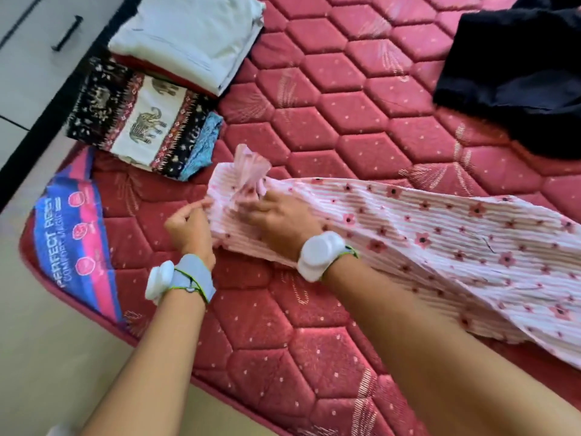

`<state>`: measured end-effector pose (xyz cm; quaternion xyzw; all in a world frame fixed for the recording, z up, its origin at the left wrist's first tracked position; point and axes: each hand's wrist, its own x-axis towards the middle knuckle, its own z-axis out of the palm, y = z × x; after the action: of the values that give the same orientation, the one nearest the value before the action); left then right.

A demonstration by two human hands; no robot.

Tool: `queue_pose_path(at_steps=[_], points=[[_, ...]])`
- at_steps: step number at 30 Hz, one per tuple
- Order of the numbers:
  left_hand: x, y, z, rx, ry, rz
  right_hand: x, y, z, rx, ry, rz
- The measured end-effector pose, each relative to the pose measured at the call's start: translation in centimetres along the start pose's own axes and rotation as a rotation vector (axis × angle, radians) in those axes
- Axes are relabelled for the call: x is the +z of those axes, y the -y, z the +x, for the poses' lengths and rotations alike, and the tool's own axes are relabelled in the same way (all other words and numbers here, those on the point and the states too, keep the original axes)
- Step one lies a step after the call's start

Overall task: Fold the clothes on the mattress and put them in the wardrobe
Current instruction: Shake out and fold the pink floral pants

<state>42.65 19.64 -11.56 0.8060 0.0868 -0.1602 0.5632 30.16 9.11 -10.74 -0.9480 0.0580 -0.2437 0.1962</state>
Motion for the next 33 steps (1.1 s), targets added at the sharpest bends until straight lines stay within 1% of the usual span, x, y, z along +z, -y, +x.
queue_pose_path(at_steps=[1,2,3,5,7,8,9,12,13,15,16,17,18,20,22,23,25,28,29,31,32,33], points=[[-0.5,0.4,-0.4,-0.058,-0.011,0.057,1.0,0.5,-0.7,-0.088,0.035,-0.028],[-1.2,0.6,-0.6,-0.093,-0.021,0.140,1.9,1.0,-1.3,-0.128,0.078,-0.028],[-1.7,0.9,-0.7,-0.092,-0.031,0.231,2.8,1.4,-2.0,-0.134,0.119,-0.013],[-2.2,0.8,-0.9,-0.057,0.005,0.372,3.9,2.3,-2.9,-0.102,0.209,0.004],[-2.1,0.4,-1.4,-0.001,0.103,0.585,5.3,3.1,-3.4,-0.068,0.278,0.014],[-2.0,0.3,-1.7,0.032,0.146,0.673,5.6,3.5,-3.6,-0.048,0.304,0.028],[-1.8,0.1,-2.0,0.067,0.153,0.716,6.0,3.8,-3.6,-0.023,0.316,0.049],[-1.9,0.2,-1.9,0.161,0.044,0.663,6.0,4.2,-3.3,0.071,0.247,0.133],[-2.2,0.5,-1.7,0.194,-0.012,0.644,5.4,4.4,-3.1,0.085,0.239,0.107],[-2.6,1.0,-1.7,0.232,-0.089,0.627,4.4,4.3,-2.9,0.093,0.295,-0.049],[-2.8,1.3,-1.9,0.227,-0.103,0.626,3.9,4.3,-3.0,0.106,0.333,-0.143],[-3.0,1.7,-2.1,0.212,-0.098,0.629,3.8,4.3,-3.2,0.141,0.362,-0.184],[-3.1,2.1,-2.2,0.189,-0.090,0.634,3.8,4.3,-3.3,0.181,0.355,-0.162],[-3.4,2.5,-2.1,0.174,-0.077,0.630,3.9,4.5,-3.5,0.215,0.311,-0.043],[-3.7,2.1,-1.8,0.224,-0.097,0.590,4.1,4.7,-3.8,0.168,0.279,0.001],[-4.0,1.9,-1.5,0.267,-0.124,0.574,3.9,4.9,-3.9,0.150,0.288,0.023],[-4.6,2.2,-1.2,0.310,-0.156,0.588,3.5,5.4,-4.1,0.150,0.364,0.080],[-5.5,3.3,-2.0,0.252,-0.144,0.658,3.3,5.5,-4.3,0.156,0.481,0.120],[-5.5,3.5,-2.4,0.279,-0.166,0.704,3.2,5.5,-4.2,0.171,0.475,0.112],[-4.6,3.1,-3.0,0.426,-0.211,0.844,2.9,5.0,-4.0,0.234,0.354,0.068],[-3.8,2.7,-3.3,0.521,-0.177,0.883,2.8,4.6,-4.0,0.265,0.280,0.024],[-2.7,2.5,-3.4,0.619,-0.087,0.899,2.8,4.0,-3.9,0.293,0.218,-0.038]])
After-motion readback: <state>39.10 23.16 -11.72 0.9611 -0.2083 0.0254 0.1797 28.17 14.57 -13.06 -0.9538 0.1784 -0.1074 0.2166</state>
